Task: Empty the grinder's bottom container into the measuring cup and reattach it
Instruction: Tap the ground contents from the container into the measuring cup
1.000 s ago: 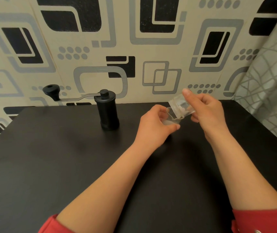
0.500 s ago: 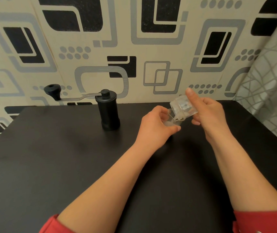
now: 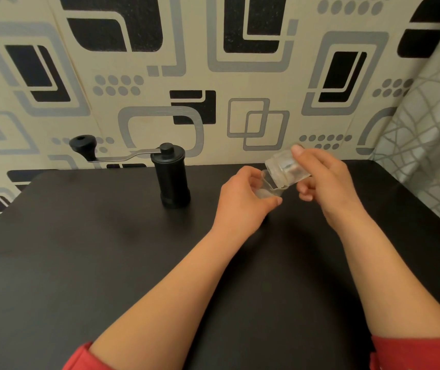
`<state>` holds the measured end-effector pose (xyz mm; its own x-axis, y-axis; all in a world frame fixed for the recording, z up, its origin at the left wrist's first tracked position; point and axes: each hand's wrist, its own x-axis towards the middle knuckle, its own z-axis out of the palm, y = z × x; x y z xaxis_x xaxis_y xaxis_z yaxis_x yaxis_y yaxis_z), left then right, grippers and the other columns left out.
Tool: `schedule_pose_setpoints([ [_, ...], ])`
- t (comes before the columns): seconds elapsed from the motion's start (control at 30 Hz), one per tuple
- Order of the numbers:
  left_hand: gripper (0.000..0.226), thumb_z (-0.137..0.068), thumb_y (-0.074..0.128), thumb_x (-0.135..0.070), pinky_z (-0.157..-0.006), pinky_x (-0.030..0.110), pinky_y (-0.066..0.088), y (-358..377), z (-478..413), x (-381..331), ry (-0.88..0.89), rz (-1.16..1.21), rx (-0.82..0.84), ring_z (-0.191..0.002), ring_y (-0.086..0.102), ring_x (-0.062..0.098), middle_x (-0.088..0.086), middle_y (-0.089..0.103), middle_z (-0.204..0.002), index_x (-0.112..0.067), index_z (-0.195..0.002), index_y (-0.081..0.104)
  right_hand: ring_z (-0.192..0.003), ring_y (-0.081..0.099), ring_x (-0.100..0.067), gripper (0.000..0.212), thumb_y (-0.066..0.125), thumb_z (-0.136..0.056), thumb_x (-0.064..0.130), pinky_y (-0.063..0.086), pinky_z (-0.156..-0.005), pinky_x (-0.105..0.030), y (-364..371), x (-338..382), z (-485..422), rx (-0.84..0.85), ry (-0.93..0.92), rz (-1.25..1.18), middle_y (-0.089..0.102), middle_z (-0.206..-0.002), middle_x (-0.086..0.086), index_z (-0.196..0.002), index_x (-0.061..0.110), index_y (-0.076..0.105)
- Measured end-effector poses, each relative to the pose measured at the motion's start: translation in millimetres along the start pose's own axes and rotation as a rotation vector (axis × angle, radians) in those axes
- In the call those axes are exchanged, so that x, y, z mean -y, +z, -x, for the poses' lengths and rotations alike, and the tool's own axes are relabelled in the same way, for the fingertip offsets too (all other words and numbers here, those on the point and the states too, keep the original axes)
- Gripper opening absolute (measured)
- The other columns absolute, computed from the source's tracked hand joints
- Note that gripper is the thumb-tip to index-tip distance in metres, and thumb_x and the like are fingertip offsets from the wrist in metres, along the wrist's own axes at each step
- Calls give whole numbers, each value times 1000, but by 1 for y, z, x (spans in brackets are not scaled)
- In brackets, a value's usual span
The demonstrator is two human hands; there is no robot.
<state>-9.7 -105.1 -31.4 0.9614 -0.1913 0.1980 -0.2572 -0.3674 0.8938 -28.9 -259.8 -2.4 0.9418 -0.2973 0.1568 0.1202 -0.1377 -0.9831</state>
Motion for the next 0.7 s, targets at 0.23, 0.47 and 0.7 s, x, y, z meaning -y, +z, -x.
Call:
schedule_pose_setpoints([
  [0.23, 51, -69, 86, -25, -78, 16, 45, 1, 0, 1, 6, -6, -11, -92, 59, 4, -12, 61, -102, -28, -112, 58, -65, 53, -8, 46, 59, -92, 57, 42, -53, -21, -1, -5, -2, 46, -44, 69, 64, -88, -1, -116, 19, 66],
  [0.47, 50, -70, 86, -25, -73, 11, 42, 1, 1, 0, 17, -13, -19, -91, 58, 2, -12, 61, -103, -29, -110, 57, -81, 59, -9, 37, 56, -99, 39, 47, -59, -20, -1, -6, -4, 30, -126, 130, 65, -113, 0, -133, 27, 60],
  [0.7, 48, -69, 86, -25, -69, 7, 38, 0, 1, -2, 28, -4, -28, -89, 56, -3, -16, 60, -98, -32, -106, 55, -112, 58, -14, 39, 52, -101, 25, 49, -74, -21, 1, -2, 0, 55, -218, 102, 58, -131, 4, -140, 26, 55],
])
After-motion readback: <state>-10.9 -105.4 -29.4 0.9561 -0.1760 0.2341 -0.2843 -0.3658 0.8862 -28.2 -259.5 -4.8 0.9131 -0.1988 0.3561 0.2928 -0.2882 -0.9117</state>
